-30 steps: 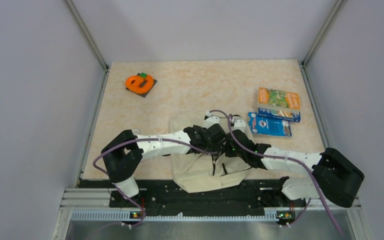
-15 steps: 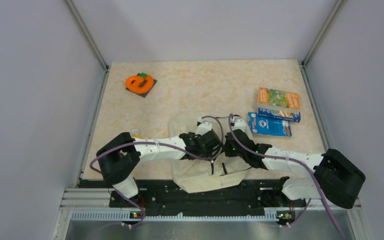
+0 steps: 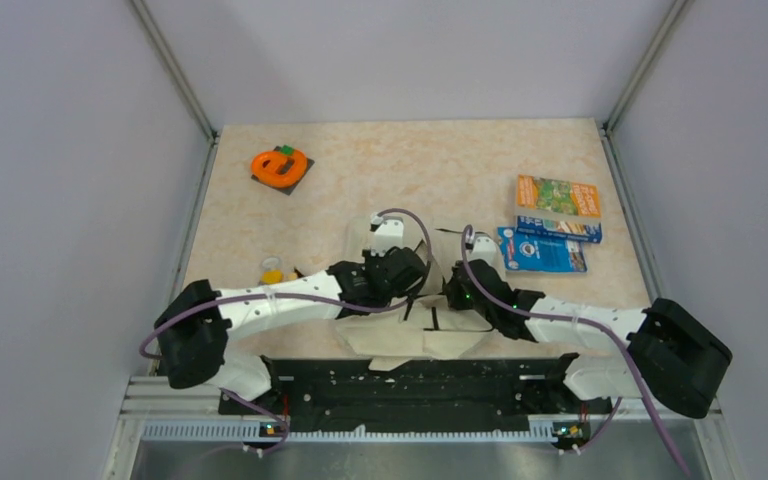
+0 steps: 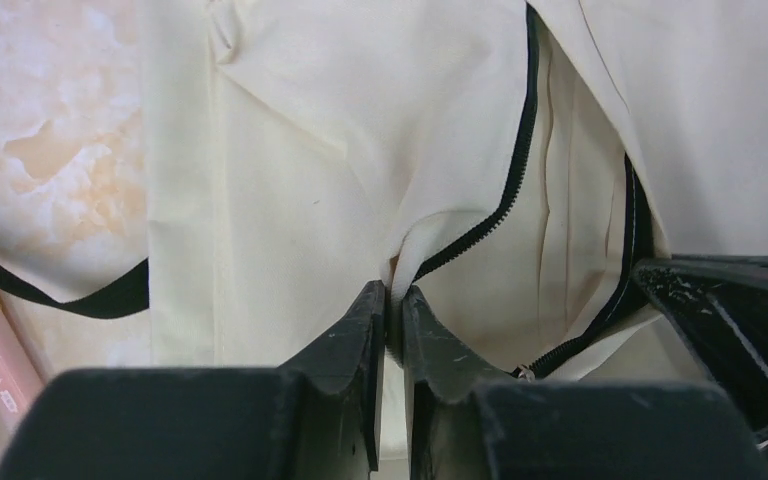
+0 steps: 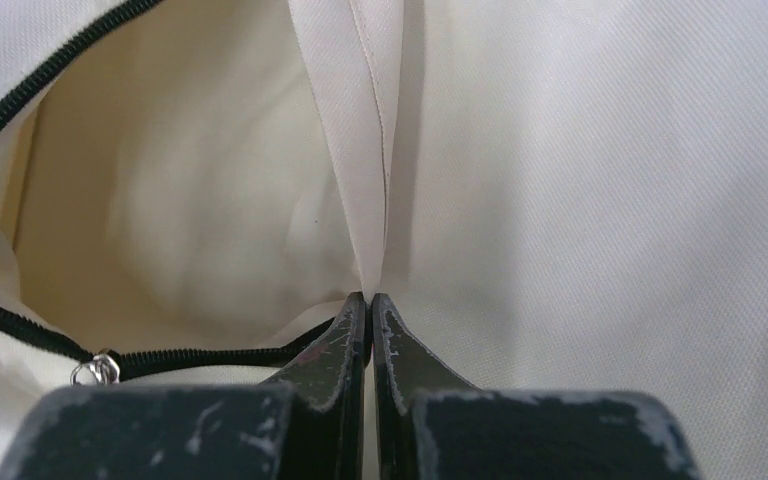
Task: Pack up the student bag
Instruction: Unzip the student bag at the center of the board.
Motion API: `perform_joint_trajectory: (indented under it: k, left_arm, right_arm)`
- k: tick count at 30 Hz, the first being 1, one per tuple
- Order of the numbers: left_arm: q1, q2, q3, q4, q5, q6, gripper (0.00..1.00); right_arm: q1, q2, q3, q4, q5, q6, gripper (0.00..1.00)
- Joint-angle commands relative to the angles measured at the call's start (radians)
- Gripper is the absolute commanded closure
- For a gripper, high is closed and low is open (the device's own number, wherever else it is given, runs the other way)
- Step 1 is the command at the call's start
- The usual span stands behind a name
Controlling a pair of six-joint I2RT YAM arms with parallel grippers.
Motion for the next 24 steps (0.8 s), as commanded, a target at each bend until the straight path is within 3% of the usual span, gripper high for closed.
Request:
perform_joint_trajectory:
  k: [1,9,13,15,21,24]
  left_arm:
    - [0.052,-0.098,-0.101,0.041,-0.075,0.028,0.86]
    - [0.055,-0.101,-0.141,0.065,-0.003,-0.004,0.85]
    - [0.055,-0.126,-0.121,0.086,0.015,0.034,0.79]
    - [0.056,-0.144,-0.103,0.091,0.028,0.059,0.72]
    - [0.059,-0.154,-0.017,0.056,0.136,0.146,0.37]
    - [0.065,-0.171,0.004,0.037,0.180,0.161,0.23]
  right_arm:
    - [-0.019,0.020,-0.040,-0.038,0.095,-0.013,1.00]
    - [-0.019,0.052,-0.058,0.080,0.013,0.011,1.00]
    - [-0.019,0.046,-0.055,0.095,-0.001,0.012,1.00]
    - [-0.018,0.041,-0.052,0.094,0.000,0.012,1.00]
    - [-0.019,0.015,-0.049,0.095,-0.006,0.008,1.00]
    - [-0.018,-0.006,-0.049,0.096,-0.011,0.007,0.91]
